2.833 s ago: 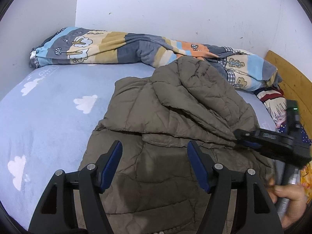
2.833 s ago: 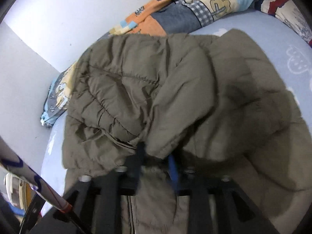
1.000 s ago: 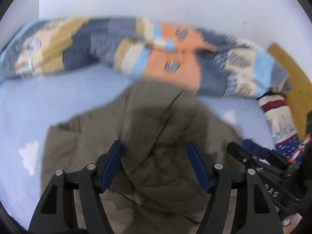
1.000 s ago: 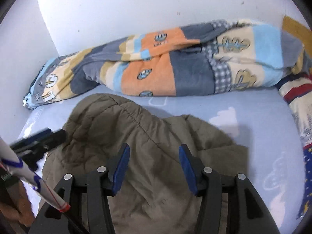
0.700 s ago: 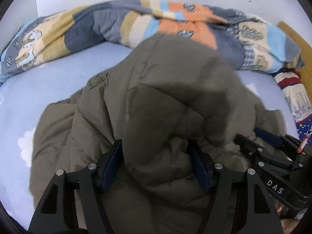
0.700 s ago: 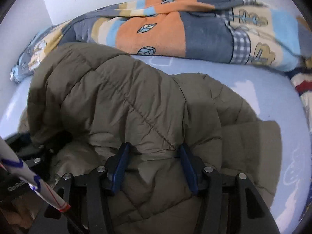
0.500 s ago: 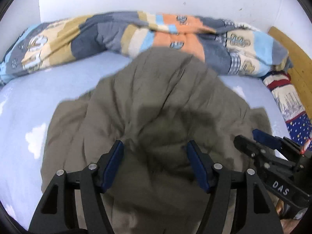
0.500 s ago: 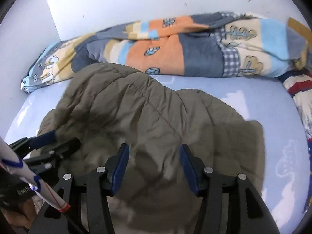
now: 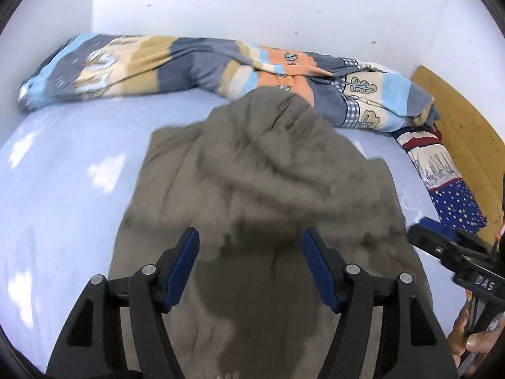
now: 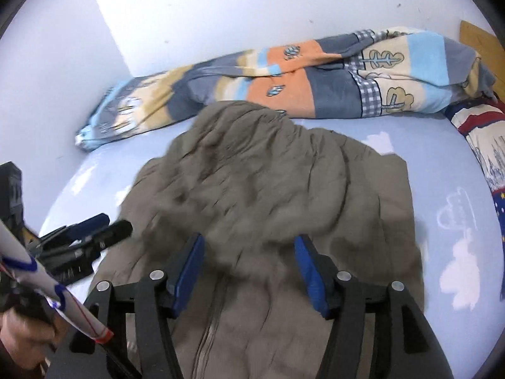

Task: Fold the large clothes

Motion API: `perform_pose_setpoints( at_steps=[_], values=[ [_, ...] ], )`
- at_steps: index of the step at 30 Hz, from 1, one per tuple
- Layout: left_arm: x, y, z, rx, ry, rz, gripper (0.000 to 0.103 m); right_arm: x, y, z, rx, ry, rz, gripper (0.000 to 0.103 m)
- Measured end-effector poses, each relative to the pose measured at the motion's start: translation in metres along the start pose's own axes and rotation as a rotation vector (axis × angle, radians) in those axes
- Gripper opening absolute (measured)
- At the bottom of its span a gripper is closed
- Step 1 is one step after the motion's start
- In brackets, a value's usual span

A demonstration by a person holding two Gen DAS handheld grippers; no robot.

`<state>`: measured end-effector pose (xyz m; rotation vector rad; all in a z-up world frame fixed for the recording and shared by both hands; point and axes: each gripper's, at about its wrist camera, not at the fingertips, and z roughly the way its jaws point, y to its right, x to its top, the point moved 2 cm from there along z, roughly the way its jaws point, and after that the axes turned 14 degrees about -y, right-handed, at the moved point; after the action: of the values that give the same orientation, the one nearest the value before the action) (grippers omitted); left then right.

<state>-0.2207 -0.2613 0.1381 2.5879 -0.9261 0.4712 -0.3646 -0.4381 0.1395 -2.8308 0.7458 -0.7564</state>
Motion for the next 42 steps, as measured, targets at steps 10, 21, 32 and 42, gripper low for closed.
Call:
perform_pose_setpoints(
  at_steps=[10, 21, 32, 42],
  values=[
    [-0.140, -0.031, -0.029, 0.114, -0.022, -0.047, 0.067, -0.136, 0.027, -0.027, 0.013, -0.064, 0.124, 0.068],
    [-0.223, -0.029, 0.002, 0.159, -0.133, -0.054, 0.067, -0.224, 0.051, -0.008, -0.035, -0.184, 0.216, 0.068],
    [-0.209, -0.076, -0.039, 0.174, -0.039, -0.147, 0.067, -0.248, 0.111, -0.055, -0.088, -0.067, 0.387, 0.069],
    [-0.216, -0.096, -0.041, 0.161, -0.035, -0.137, 0.067, -0.277, 0.163, -0.061, -0.012, -0.066, 0.524, 0.069]
  ],
)
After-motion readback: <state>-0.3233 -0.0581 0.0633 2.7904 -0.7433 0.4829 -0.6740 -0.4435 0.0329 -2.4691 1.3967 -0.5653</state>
